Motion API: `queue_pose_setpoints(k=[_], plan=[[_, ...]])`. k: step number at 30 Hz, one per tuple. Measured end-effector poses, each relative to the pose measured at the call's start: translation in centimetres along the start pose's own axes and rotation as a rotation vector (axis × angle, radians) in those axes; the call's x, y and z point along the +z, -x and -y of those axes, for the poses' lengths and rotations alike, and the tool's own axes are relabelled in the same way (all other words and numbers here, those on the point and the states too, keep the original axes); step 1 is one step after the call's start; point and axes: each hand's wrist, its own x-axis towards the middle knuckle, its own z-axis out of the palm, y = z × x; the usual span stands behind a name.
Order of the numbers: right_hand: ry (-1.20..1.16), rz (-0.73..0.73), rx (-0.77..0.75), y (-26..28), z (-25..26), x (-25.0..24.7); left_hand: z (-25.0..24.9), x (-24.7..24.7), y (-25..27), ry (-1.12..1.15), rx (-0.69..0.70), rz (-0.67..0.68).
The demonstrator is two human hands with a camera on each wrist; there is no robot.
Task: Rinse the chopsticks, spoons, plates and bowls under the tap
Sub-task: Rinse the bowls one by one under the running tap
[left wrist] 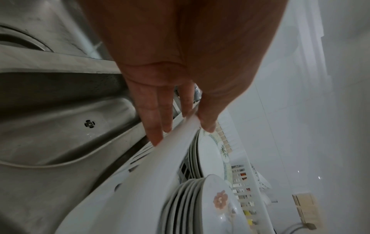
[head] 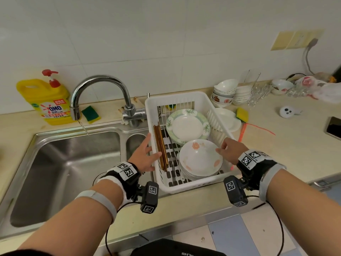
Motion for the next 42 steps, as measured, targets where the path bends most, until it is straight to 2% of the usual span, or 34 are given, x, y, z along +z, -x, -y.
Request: queue_pose_setpoints(k=[3,8,11,13,16,20,26,28,29,31,33,37,42], plan=[[-0.076,-0.063,-0.08,0.2,2.9,-1.7,-0.2,-0.6,0.4,-0.031,0.009,-0.012],[-0.125,-0.03,-0.405,1.3,11.5,-2.2,-0.8,-5.1,1.4,-0.231,0.076,-0.154],[-0.046,0.017,-0.609,2.5,18.6,0.1,-0.7,-10.6,3.0,-0.353,0.116,-0.275],[0.012,0.029,-0.711,3.0,23.5,2.3,-0.3,-15.2,4.5,-0.517,0.127,-0.362],[0.098,0.04,-0.798,3.5,30.6,6.3,1.1,-22.4,7.5,-0.736,0.1,-0.458],[0.229,0.114,-0.893,4.4,39.3,12.1,3.8,-32.1,11.7,-0.769,0.007,-0.619],[0.371,0.237,-0.934,5.6,49.9,20.1,8.3,-45.4,15.2,-0.621,-0.148,-0.864],[0.406,0.248,-0.93,5.8,52.4,22.3,9.8,-49.4,15.4,-0.44,-0.24,-0.955],[0.424,0.252,-0.923,6.0,53.4,23.1,10.3,-50.9,15.4,-0.265,-0.275,-0.985],[0.451,0.256,-0.907,6.1,55.0,24.6,10.9,-52.9,15.0,0.123,-0.319,-0.978],[0.461,0.265,-0.894,5.9,56.1,25.5,11.1,-54.2,14.4,0.385,-0.345,-0.928],[0.456,0.263,-0.889,5.2,57.6,26.6,12.2,-55.6,13.1,0.623,-0.296,-0.86],[0.398,0.289,-0.86,4.5,58.0,27.6,12.2,-55.8,12.0,0.738,-0.22,-0.851]])
